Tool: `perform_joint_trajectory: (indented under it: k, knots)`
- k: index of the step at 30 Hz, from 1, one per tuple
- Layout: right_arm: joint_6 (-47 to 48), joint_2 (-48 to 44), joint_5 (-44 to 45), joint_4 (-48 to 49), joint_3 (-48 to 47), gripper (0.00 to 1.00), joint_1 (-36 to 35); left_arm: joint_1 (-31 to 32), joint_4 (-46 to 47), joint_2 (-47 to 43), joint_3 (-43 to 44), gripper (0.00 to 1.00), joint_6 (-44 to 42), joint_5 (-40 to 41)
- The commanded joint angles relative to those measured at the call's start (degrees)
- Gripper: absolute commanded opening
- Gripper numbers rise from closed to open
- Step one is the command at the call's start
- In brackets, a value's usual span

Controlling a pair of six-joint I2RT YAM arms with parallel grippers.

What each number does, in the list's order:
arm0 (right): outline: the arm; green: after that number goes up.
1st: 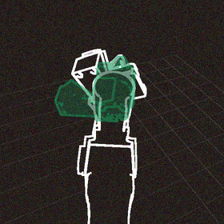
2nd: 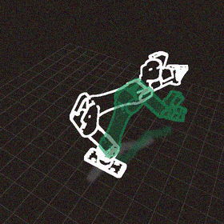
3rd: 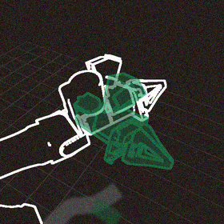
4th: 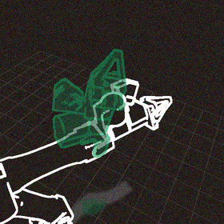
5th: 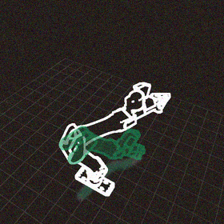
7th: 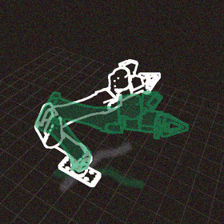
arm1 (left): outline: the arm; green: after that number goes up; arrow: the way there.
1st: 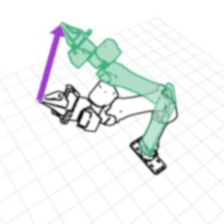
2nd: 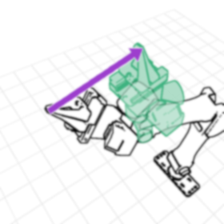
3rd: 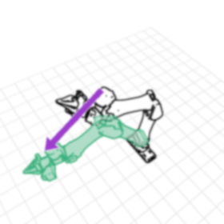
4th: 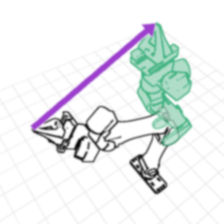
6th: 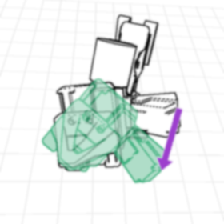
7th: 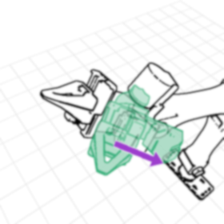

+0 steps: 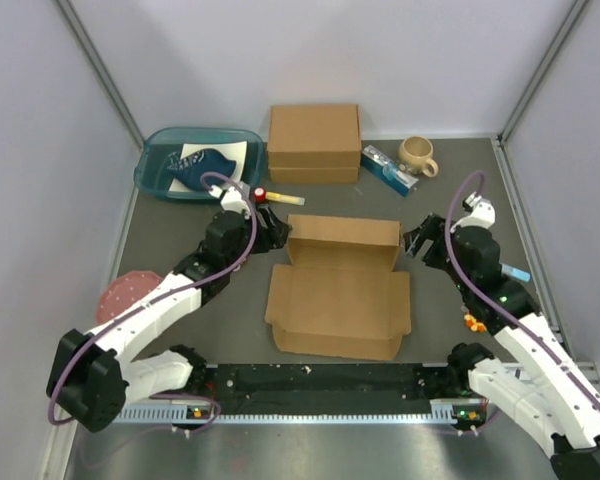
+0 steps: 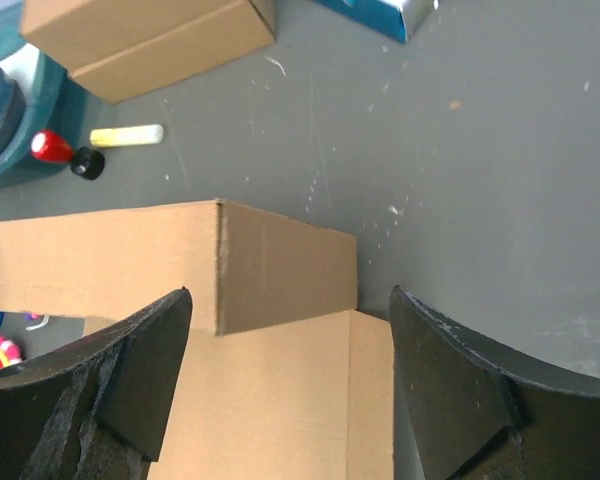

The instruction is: Fold the paper box

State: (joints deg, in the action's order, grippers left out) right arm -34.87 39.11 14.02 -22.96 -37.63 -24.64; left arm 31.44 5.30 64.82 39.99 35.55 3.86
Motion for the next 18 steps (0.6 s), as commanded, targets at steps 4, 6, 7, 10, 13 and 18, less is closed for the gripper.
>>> perform_joint_trajectory:
  k: [4,6,7,10,13,18]
  knots:
    - [13.23,1.84,1.72,-4.63,-13.95,0.81,-0.58,-1.38,-9.42,-4.17,6.41,0.74,-3.91,4.93]
    - [14.30,3.07,-1.08,-4.81,-15.19,0.81,-0.67,-1.38,-9.78,-4.35,7.56,0.75,-3.73,4.41]
    - [15.26,3.42,-2.23,-4.73,-16.07,0.80,-1.02,-1.38,-9.96,-4.52,7.74,0.75,-3.47,4.40]
    - [19.81,5.97,-2.43,-4.72,-17.91,0.77,-4.96,-1.38,-9.17,-6.36,6.95,0.75,-1.98,5.02]
    - [29.98,11.92,13.26,-4.90,-20.54,0.77,-20.65,-1.38,-8.47,-10.22,4.76,0.75,-0.40,5.72]
    - [53.54,23.89,41.23,4.40,-19.42,0.78,-42.67,-1.38,-10.48,-22.87,-3.32,0.73,1.36,10.99]
